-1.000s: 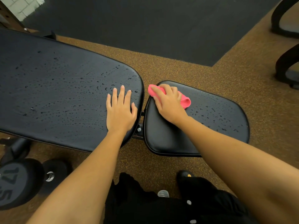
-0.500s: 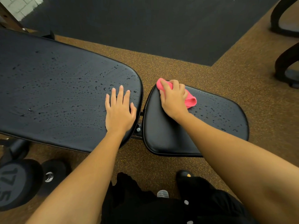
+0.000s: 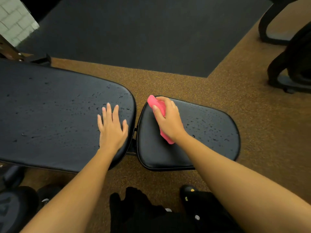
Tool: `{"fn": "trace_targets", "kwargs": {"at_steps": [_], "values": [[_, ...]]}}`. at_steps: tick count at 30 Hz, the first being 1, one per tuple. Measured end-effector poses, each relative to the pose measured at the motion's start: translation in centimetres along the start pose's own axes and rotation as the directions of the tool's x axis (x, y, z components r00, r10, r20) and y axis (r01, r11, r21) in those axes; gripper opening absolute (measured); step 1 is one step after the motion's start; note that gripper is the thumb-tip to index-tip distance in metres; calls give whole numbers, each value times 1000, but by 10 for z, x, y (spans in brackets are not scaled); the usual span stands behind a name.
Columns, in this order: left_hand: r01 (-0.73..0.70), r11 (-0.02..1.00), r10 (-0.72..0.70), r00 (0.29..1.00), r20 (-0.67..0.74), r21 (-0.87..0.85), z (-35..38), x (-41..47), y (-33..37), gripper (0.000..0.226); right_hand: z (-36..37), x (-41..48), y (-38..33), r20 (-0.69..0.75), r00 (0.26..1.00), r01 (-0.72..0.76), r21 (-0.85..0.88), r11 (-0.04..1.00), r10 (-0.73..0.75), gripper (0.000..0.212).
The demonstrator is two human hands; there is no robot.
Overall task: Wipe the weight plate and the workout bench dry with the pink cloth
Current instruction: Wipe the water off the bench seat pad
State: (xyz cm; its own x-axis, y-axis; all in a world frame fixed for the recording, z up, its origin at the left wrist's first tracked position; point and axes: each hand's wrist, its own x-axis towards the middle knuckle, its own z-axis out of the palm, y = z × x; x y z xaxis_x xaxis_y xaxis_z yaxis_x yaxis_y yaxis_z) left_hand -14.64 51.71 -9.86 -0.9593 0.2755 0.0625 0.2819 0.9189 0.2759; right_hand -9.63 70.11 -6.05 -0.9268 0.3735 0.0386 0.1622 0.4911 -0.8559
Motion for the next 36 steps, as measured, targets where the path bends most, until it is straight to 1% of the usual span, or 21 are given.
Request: {"fn": "trace_targets", "kwargs": {"at_steps": [3,5,6,8,10,12,15,16,17,19,21,22,24,26,29,30,31,32,34,35,36], "values": [[47,999,-47,999,5,-14,-3,-5,12,53,-8,-3,-11,-31,997,-61,162,985,66,31],[15,999,-15,1000,-20,-39,-5,-10,31,44,-14,-5,-15,-26,989,-137,257,957,148,26],[-6,996,3,999,-38,-90,-8,-13,43,41,-15,-5,-15,-19,980,-182,300,936,197,22],[-24,964,2,997,-83,-265,-14,-18,72,39,-22,-5,-13,-1,956,-269,387,882,293,17],[-18,879,-36,994,-105,-477,-25,-22,103,32,-32,-7,-11,29,927,-342,472,812,374,14],[-8,780,-75,992,-106,-626,-33,-28,133,24,-43,-10,-8,43,902,-380,551,743,430,15],[69,634,-85,996,19,-770,-42,-36,176,17,-61,-18,0,55,881,-391,647,655,471,21],[101,595,-60,995,81,-797,-42,-38,188,18,-67,-21,3,61,874,-391,678,623,482,24],[126,581,-24,990,139,-804,-42,-41,200,25,-74,-25,5,69,866,-397,698,596,496,26],[168,615,34,970,239,-770,-39,-44,216,42,-86,-32,13,93,846,-425,713,558,525,40],[196,668,50,951,306,-718,-35,-45,225,52,-95,-38,20,126,826,-458,719,523,550,60],[205,688,51,943,328,-696,-34,-45,227,57,-99,-40,22,135,818,-462,732,500,559,64],[190,721,50,945,324,-667,-30,-45,227,64,-104,-41,27,151,820,-454,759,466,552,66],[146,743,39,965,260,-653,-29,-43,222,65,-108,-43,26,150,833,-427,787,446,533,64],[137,762,-35,985,172,-632,-25,-35,202,61,-106,-42,20,144,863,-402,776,486,485,53],[124,775,-57,990,127,-620,-24,-32,192,57,-105,-41,17,147,870,-409,748,523,471,48],[103,790,-68,994,80,-605,-21,-29,183,52,-103,-40,15,130,880,-408,700,587,456,42],[80,803,-69,997,41,-590,-19,-27,174,47,-102,-39,15,79,896,-384,631,674,437,35],[66,819,-80,997,0,-569,-14,-25,161,41,-104,-36,22,-91,928,-298,403,866,361,27],[71,829,-91,996,-9,-554,-11,-25,156,39,-108,-35,27,-167,939,-251,268,930,302,26],[62,863,-89,996,-31,-502,-7,-24,151,38,-113,-35,33,-218,941,-228,155,961,258,25]]}}
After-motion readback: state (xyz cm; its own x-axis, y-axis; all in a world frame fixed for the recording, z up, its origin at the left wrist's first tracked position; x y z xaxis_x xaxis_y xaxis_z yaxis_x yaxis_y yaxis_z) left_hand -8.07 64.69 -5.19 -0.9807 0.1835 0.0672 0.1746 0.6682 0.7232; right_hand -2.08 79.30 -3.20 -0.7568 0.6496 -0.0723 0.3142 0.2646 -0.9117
